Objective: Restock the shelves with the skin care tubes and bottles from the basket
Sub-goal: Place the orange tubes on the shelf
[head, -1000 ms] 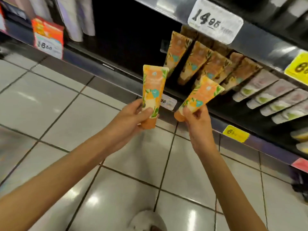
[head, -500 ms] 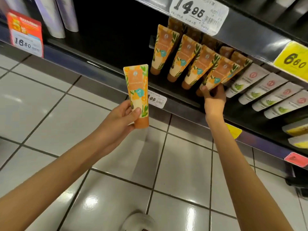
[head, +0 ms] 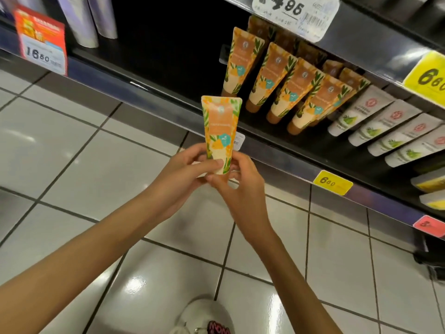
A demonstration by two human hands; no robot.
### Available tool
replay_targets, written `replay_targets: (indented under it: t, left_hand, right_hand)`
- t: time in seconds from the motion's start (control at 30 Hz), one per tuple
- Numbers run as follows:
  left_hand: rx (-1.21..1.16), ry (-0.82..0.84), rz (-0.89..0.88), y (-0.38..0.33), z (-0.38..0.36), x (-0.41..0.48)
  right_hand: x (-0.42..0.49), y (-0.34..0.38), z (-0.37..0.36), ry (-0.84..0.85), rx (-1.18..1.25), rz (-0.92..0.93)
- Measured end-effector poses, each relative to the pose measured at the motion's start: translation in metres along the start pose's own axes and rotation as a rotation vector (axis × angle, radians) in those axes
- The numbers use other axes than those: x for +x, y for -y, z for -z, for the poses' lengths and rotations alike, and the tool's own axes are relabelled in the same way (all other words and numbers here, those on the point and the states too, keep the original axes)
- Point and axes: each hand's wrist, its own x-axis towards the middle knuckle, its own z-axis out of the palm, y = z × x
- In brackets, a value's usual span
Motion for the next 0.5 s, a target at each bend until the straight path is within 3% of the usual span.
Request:
replay_targets:
  t: [0.1,0.2,0.3,0.5]
  left_hand:
    - [0.076,0.032,-0.027,-0.002,-0.006,-0.002]
    - [0.153,0.065,-0.04,-0.003,-0.013,-0.003]
    - [0.193,0.054,-0.065,0.0,-0.017,-0.002]
    - [0.146,-0.035,-0.027,0.008,-0.011,-0.004]
  right_hand:
    - [0.003,-0.008,0.022,-0.04,-0.008,-0.077]
    - [0.018,-0.024,0.062,-0.336,0.112,-0.194]
    - [0.045,-0.046,0.113,-0.584,0.004,-0.262]
    - [0.081,-0.087,0.139,-0.502,-0.225,-0.335]
